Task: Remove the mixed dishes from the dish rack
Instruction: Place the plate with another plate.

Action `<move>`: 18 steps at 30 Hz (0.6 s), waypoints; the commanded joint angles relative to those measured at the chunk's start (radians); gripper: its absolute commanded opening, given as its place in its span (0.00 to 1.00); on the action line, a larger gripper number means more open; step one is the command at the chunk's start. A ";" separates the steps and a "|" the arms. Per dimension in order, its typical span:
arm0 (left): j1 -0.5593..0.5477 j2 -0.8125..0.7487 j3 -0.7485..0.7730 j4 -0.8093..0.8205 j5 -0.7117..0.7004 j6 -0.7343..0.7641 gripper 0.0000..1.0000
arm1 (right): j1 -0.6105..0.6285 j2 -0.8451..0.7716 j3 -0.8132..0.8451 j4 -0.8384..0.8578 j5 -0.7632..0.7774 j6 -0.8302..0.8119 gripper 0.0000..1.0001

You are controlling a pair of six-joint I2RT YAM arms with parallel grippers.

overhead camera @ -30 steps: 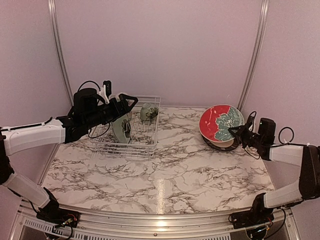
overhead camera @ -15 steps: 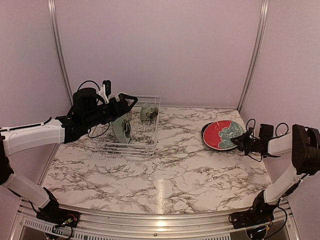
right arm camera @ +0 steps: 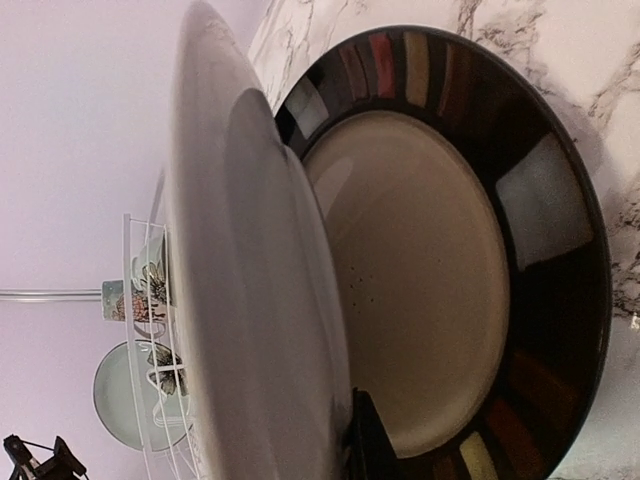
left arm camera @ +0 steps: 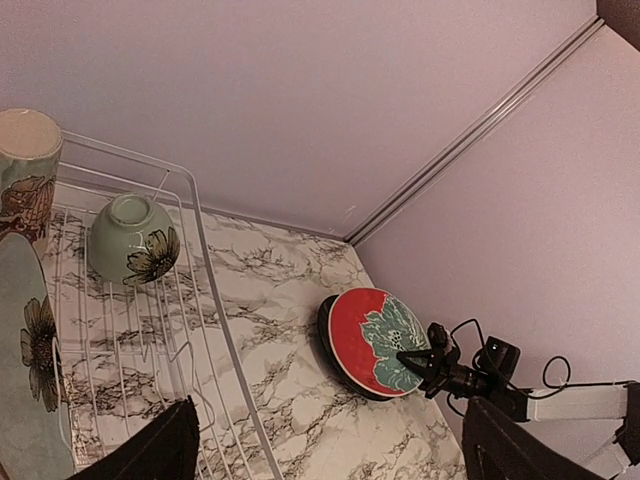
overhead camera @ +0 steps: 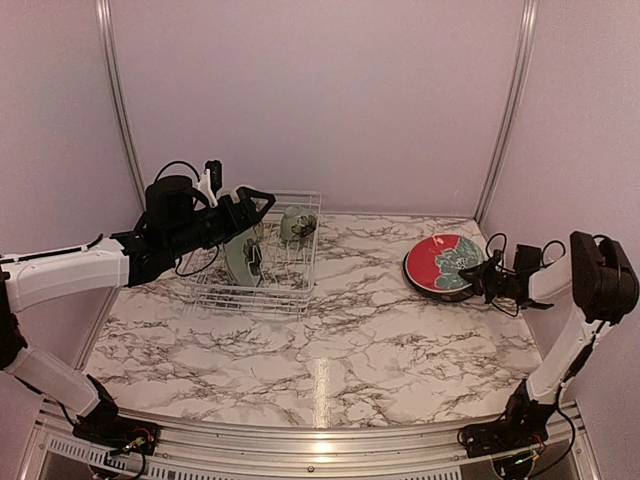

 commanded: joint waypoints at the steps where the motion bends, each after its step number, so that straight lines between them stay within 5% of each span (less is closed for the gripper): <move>1: -0.005 -0.025 0.029 -0.015 0.001 0.019 0.94 | -0.007 0.013 0.072 0.169 -0.074 0.006 0.00; 18: -0.005 -0.010 0.029 -0.008 0.006 0.014 0.94 | -0.007 0.063 0.063 0.199 -0.089 -0.008 0.11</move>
